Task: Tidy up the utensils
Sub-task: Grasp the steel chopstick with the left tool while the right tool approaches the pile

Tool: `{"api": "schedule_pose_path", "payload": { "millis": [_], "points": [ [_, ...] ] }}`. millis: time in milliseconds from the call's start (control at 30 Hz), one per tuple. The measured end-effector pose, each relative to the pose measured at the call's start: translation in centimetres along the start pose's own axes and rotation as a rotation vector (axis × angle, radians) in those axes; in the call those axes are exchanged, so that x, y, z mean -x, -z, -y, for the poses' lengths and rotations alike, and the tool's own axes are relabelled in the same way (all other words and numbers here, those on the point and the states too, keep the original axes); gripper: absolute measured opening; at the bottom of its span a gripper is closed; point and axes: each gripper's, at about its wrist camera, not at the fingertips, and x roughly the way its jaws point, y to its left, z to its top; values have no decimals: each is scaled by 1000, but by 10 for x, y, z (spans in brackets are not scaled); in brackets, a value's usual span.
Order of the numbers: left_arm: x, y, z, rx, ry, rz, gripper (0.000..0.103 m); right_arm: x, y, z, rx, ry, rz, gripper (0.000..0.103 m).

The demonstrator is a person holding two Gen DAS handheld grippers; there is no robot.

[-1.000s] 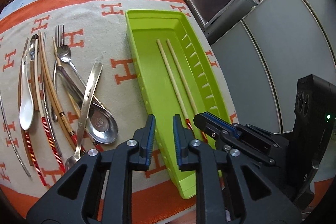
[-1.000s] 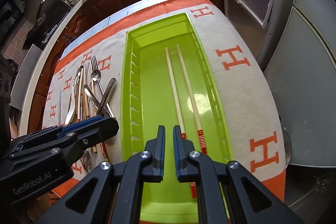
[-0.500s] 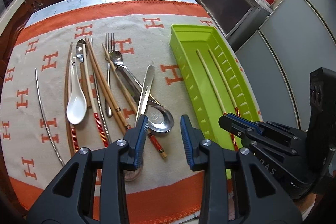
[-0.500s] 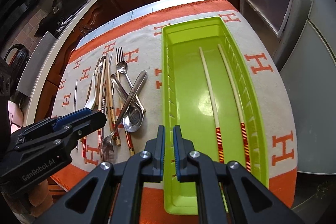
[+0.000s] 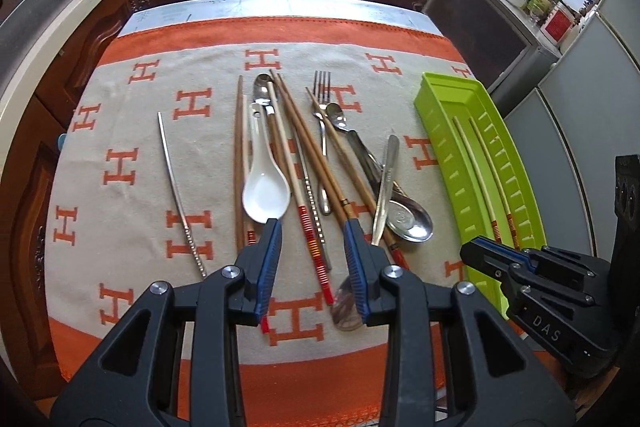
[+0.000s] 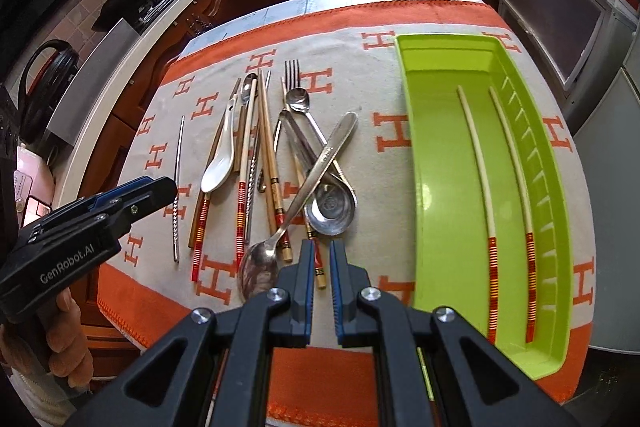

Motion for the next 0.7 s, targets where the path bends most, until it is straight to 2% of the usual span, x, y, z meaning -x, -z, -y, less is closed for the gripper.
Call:
{"api": "schedule_pose_path", "payload": {
  "millis": [167, 400, 600, 700],
  "points": [
    [11, 1, -37, 52, -31, 19, 29, -4, -6, -24, 48, -12, -4, 7],
    [14, 1, -85, 137, -65, 37, 29, -16, -26, -58, 80, -89, -11, 7],
    [-9, 5, -112, 187, -83, -11, 29, -41, -37, -83, 79, -158, -32, 7],
    [-31, 11, -118, 202, -93, -48, 29, -59, -35, -90, 76, -161, -60, 7]
  ]
}}
